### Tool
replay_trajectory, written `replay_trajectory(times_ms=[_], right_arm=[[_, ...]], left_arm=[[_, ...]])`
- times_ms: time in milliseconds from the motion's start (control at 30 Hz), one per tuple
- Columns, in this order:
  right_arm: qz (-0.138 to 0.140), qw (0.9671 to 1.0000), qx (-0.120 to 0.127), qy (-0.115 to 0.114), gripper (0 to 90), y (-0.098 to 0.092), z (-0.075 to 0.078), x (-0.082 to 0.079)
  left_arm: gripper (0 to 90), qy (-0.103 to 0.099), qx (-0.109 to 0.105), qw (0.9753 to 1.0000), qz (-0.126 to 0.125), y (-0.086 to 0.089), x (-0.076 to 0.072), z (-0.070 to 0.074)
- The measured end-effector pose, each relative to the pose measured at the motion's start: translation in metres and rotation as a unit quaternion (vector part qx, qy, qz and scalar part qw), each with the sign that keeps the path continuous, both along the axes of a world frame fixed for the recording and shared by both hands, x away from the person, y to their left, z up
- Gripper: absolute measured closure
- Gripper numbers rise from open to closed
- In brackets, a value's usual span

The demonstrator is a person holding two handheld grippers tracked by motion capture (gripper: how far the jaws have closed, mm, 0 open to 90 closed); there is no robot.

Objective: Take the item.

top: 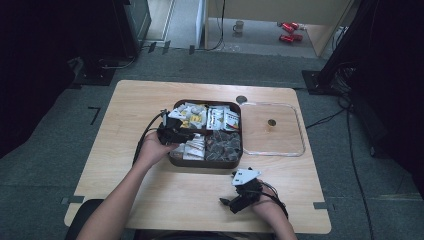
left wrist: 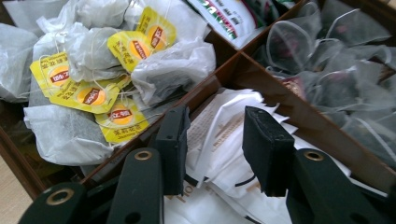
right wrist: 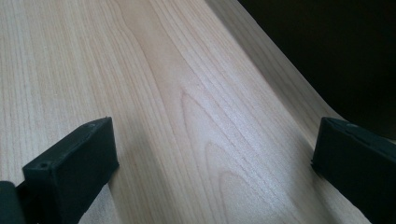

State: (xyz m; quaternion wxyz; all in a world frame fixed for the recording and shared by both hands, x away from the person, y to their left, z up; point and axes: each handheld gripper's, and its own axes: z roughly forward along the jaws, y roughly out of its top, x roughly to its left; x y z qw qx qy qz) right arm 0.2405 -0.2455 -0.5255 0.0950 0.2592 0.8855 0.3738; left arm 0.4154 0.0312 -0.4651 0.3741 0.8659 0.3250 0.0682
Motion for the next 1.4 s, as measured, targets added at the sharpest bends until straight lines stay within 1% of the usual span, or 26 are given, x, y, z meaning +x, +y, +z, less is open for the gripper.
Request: replay_trajectory(times_ms=[33, 67, 100, 167, 200, 233, 300, 367, 467, 567, 633, 767, 800, 867, 900, 967, 1033, 1300, 1400], right_arm=[[-0.001, 1.0000, 0.000, 0.000, 0.0, 0.000, 0.000, 0.000], [-0.001, 1.0000, 0.000, 0.000, 0.0, 0.000, 0.000, 0.000], [-0.001, 1.0000, 0.000, 0.000, 0.0, 0.000, 0.000, 0.000], [-0.001, 1.0000, 0.000, 0.000, 0.0, 0.000, 0.000, 0.000], [-0.002, 1.0000, 0.000, 0.000, 0.0, 0.000, 0.000, 0.000], [-0.002, 1.0000, 0.000, 0.000, 0.0, 0.000, 0.000, 0.000], [-0.002, 1.0000, 0.000, 0.000, 0.0, 0.000, 0.000, 0.000], [-0.003, 1.0000, 0.000, 0.000, 0.0, 0.000, 0.000, -0.001], [-0.004, 1.0000, 0.000, 0.000, 0.0, 0.000, 0.000, -0.001], [-0.004, 1.0000, 0.000, 0.000, 0.0, 0.000, 0.000, -0.001], [-0.004, 1.0000, 0.000, -0.001, 0.0, 0.000, 0.000, -0.001], [-0.004, 1.0000, -0.001, 0.000, 0.0, 0.000, 0.000, -0.001], [-0.004, 1.0000, -0.001, 0.000, 0.0, 0.000, 0.000, -0.001], [-0.004, 1.0000, -0.001, 0.000, 0.0, 0.000, 0.000, -0.001], [-0.004, 1.0000, -0.001, 0.000, 0.0, 0.000, 0.000, -0.001], [-0.004, 1.0000, -0.001, -0.001, 0.0, 0.000, 0.000, -0.001], [-0.005, 1.0000, -0.001, -0.001, 0.0, 0.000, 0.000, -0.001], [-0.006, 1.0000, -0.001, -0.001, 0.0, 0.000, 0.000, -0.001], [-0.006, 1.0000, -0.001, 0.000, 0.0, 0.000, 0.000, -0.001]], left_arm=[[62.9, 0.001, 0.002, 1.0000, 0.001, 0.000, 0.001, 0.000], [63.9, -0.002, 0.007, 1.0000, -0.003, -0.002, 0.003, -0.001], [64.5, -0.002, 0.007, 1.0000, -0.003, -0.002, 0.003, -0.001], [65.3, -0.008, 0.015, 0.9998, -0.009, -0.004, 0.003, -0.002], [66.9, -0.011, 0.016, 0.9997, -0.016, -0.006, 0.003, -0.003], [67.7, -0.011, 0.016, 0.9997, -0.016, -0.006, 0.003, -0.003], [68.2, -0.007, 0.018, 0.9995, -0.025, -0.008, 0.004, -0.005], [68.5, -0.010, 0.031, 0.9990, -0.030, -0.011, 0.003, -0.006], [69.3, -0.008, 0.031, 0.9990, -0.030, -0.011, 0.004, -0.006], [74.3, -0.012, 0.037, 0.9987, -0.032, -0.012, 0.005, -0.007], [80.0, -0.015, 0.038, 0.9987, -0.030, -0.012, 0.006, -0.008], [83.2, -0.004, 0.038, 0.9988, -0.030, -0.012, 0.008, -0.007], [84.7, -0.002, 0.036, 0.9989, -0.030, -0.011, 0.008, -0.007], [88.8, 0.006, 0.026, 0.9992, -0.029, -0.010, 0.009, -0.006], [89.5, 0.006, 0.026, 0.9992, -0.029, -0.010, 0.009, -0.006], [89.7, 0.009, 0.024, 0.9993, -0.026, -0.009, 0.009, -0.005], [90.0, 0.008, 0.022, 0.9994, -0.026, -0.009, 0.008, -0.002], [90.0, 0.019, 0.005, 0.9996, -0.022, -0.003, 0.007, 0.005], [90.0, 0.012, -0.005, 0.9997, -0.022, -0.001, 0.005, 0.009]])
